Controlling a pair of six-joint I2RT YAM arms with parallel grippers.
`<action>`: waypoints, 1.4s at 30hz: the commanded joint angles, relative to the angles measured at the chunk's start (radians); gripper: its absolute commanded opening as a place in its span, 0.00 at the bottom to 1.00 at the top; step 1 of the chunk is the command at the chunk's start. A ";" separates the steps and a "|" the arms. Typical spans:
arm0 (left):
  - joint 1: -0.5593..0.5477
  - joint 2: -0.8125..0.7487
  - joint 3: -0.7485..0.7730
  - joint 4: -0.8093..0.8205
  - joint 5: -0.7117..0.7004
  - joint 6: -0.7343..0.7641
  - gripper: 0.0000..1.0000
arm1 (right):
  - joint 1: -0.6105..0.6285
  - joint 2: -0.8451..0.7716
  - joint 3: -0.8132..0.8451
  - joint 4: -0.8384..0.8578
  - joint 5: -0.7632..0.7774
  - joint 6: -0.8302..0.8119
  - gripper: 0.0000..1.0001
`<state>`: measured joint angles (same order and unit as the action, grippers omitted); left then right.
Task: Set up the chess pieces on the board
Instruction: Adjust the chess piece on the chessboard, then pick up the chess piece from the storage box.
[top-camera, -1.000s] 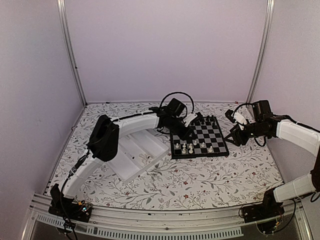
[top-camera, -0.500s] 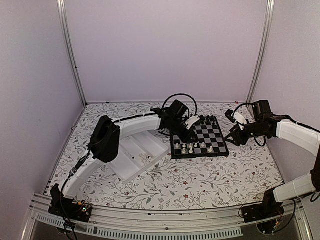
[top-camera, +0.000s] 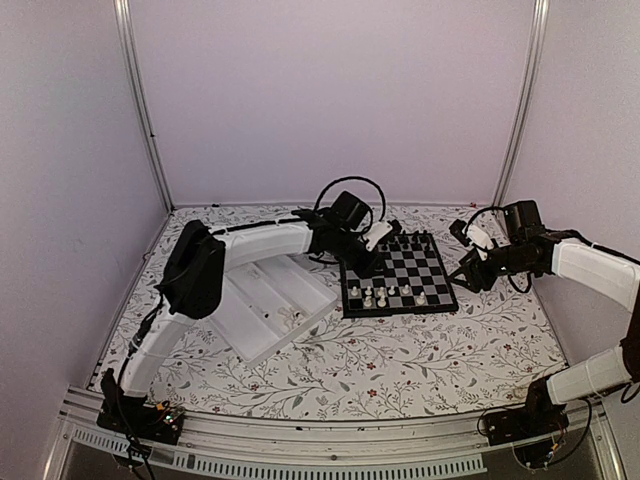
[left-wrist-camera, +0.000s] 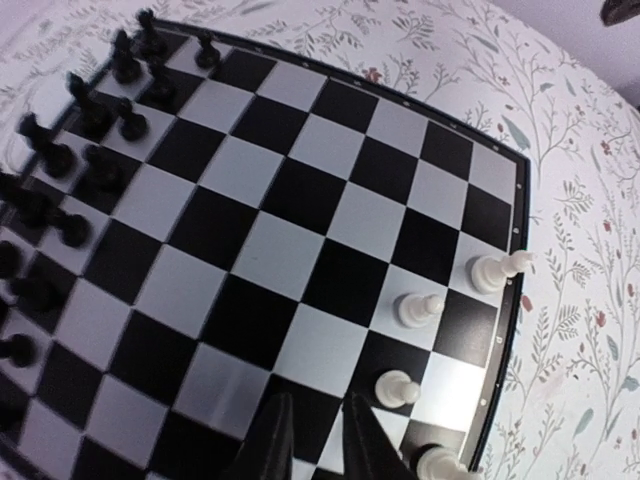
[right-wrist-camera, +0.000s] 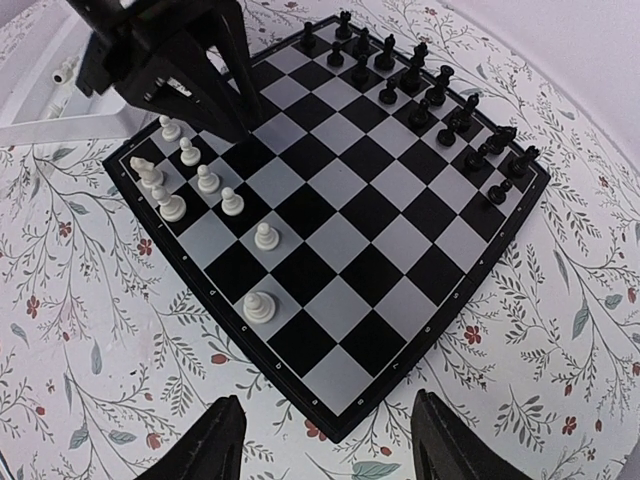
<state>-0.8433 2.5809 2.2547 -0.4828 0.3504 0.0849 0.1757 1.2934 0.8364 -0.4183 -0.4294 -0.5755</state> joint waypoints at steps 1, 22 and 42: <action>0.006 -0.304 -0.155 0.061 -0.197 0.037 0.25 | -0.001 -0.007 0.039 -0.009 -0.013 0.006 0.61; 0.178 -0.825 -0.997 -0.083 -0.274 -0.174 0.29 | 0.000 0.283 0.560 -0.286 -0.213 0.010 0.61; 0.192 -0.611 -0.896 -0.221 -0.141 -0.171 0.36 | 0.002 0.325 0.494 -0.276 -0.289 -0.031 0.59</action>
<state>-0.6651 1.9408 1.3388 -0.6777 0.1734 -0.0734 0.1764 1.6009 1.3464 -0.6956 -0.6926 -0.6029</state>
